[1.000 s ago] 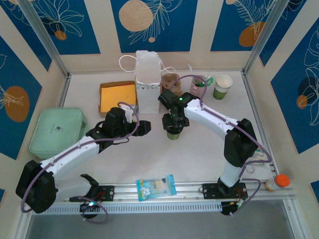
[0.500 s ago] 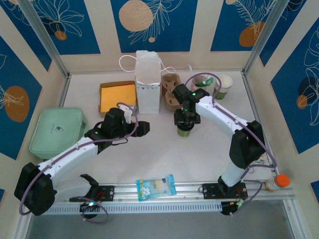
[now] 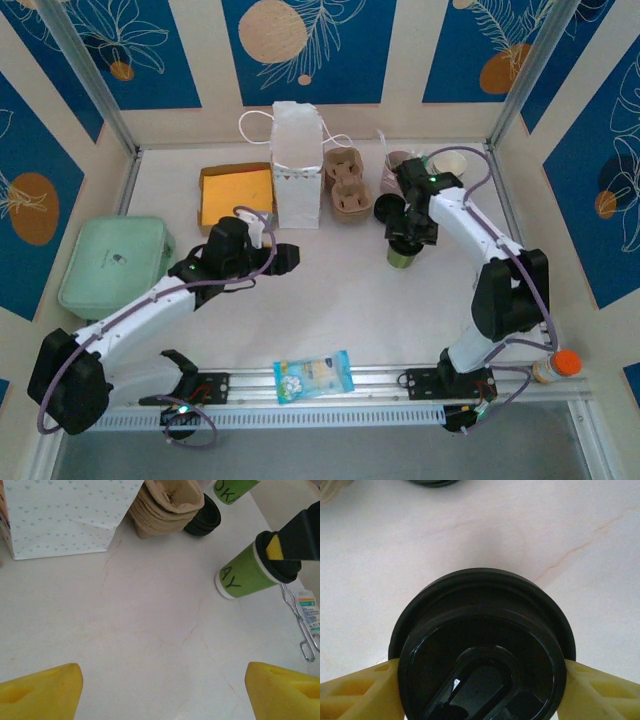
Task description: Pack the takeout coffee
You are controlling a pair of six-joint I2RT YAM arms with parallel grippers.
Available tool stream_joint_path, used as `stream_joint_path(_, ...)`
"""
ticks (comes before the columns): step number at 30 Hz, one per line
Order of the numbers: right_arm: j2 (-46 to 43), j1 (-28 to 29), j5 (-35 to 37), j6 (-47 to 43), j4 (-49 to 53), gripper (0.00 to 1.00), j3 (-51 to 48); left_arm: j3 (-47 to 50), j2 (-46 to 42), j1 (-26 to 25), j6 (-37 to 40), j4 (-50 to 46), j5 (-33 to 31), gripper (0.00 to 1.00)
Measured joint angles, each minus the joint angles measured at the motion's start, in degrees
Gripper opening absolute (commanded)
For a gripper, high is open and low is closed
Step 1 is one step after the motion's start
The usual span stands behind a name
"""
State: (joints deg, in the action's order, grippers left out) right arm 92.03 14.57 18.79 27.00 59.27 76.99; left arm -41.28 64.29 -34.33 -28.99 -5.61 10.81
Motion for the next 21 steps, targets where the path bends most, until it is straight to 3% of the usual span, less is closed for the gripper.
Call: stream_joint_path(21, -2.69, -19.39, -0.94, -1.57, -1.88, 0.69, -2.56, 0.00, -0.98, 0.00, 0.66, -0.04, -0.52, 0.84)
